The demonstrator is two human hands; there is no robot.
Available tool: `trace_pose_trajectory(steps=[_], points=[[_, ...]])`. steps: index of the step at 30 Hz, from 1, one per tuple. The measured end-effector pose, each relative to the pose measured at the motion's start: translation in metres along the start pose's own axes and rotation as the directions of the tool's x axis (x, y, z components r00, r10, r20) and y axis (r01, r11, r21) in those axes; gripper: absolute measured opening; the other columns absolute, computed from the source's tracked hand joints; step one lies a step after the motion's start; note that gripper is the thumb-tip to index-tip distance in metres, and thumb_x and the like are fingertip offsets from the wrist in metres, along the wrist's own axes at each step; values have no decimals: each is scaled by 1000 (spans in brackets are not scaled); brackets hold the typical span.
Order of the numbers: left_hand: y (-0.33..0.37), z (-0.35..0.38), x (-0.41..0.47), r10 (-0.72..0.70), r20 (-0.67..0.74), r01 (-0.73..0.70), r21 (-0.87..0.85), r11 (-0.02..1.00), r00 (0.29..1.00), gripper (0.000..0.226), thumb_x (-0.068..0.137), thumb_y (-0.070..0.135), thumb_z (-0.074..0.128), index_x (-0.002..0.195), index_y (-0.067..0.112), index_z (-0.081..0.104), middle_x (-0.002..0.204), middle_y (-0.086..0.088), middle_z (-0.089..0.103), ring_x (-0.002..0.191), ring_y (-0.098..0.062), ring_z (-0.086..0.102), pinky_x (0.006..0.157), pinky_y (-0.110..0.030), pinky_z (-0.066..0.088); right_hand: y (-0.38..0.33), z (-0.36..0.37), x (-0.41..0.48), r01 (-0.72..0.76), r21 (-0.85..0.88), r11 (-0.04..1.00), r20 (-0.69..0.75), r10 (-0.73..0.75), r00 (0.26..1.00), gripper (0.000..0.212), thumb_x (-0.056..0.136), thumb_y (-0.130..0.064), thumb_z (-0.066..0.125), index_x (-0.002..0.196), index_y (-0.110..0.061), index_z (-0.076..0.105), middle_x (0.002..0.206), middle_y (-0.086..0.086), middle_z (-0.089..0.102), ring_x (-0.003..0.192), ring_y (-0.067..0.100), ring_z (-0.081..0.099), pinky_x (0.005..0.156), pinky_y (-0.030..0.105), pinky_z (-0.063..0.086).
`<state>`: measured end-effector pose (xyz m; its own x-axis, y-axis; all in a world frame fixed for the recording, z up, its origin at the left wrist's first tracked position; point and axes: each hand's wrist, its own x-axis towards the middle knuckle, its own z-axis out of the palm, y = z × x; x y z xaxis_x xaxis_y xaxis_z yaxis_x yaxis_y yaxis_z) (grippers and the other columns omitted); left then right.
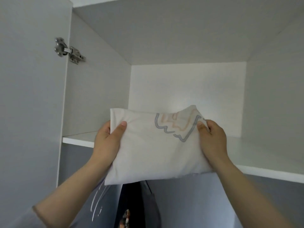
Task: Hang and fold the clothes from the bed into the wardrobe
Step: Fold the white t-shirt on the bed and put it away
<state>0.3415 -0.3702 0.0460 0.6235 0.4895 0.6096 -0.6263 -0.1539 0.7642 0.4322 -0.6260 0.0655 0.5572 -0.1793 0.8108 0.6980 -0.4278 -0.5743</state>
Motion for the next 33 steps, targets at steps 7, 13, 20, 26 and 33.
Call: trace_pose_trajectory(steps=[7, 13, 20, 26, 33], points=[[-38, 16, 72, -91, 161, 93, -9, 996, 983, 16, 94, 33, 60, 95, 20, 68, 91, -2, 75, 82, -20, 71, 68, -34, 56, 2, 22, 47, 21, -244, 969, -18, -26, 999, 20, 99, -24, 49, 82, -16, 59, 72, -8, 55, 67, 10, 50, 53, 13, 29], [-62, 25, 100, -225, 434, 87, 315, 945, 872, 17, 94, 28, 59, 103, 19, 69, 97, 0, 72, 84, -16, 67, 59, -23, 47, 8, 50, 74, -153, -634, 758, 235, 378, 895, 41, 97, -35, 54, 129, -8, 54, 130, 11, 58, 122, 28, 51, 93, 31, 41], [-66, 25, 104, -205, 480, 44, 325, 945, 853, 15, 94, 24, 58, 99, 15, 69, 93, -3, 71, 78, -14, 65, 45, -12, 43, -52, 59, 2, 4, -439, 898, 545, 263, 796, 71, 79, -72, 54, 139, -35, 47, 139, -15, 51, 119, 4, 50, 99, 22, 36], [-64, 23, 102, -211, 493, 42, 332, 942, 844, 14, 94, 25, 58, 93, 15, 68, 83, -1, 70, 71, -14, 65, 42, -15, 43, -83, 50, -40, 193, -438, 878, 677, 181, 714, 89, 66, -78, 62, 143, -45, 35, 140, -31, 35, 128, -6, 33, 104, 19, 29], [-63, 20, 102, -239, 496, 83, 317, 945, 835, 12, 91, 25, 63, 91, 14, 68, 79, -3, 72, 60, -12, 65, 46, -20, 48, -66, 36, -27, 328, -351, 877, 731, 37, 682, 22, 94, -24, 59, 113, -31, 68, 108, -17, 68, 101, -1, 58, 92, 20, 44]])
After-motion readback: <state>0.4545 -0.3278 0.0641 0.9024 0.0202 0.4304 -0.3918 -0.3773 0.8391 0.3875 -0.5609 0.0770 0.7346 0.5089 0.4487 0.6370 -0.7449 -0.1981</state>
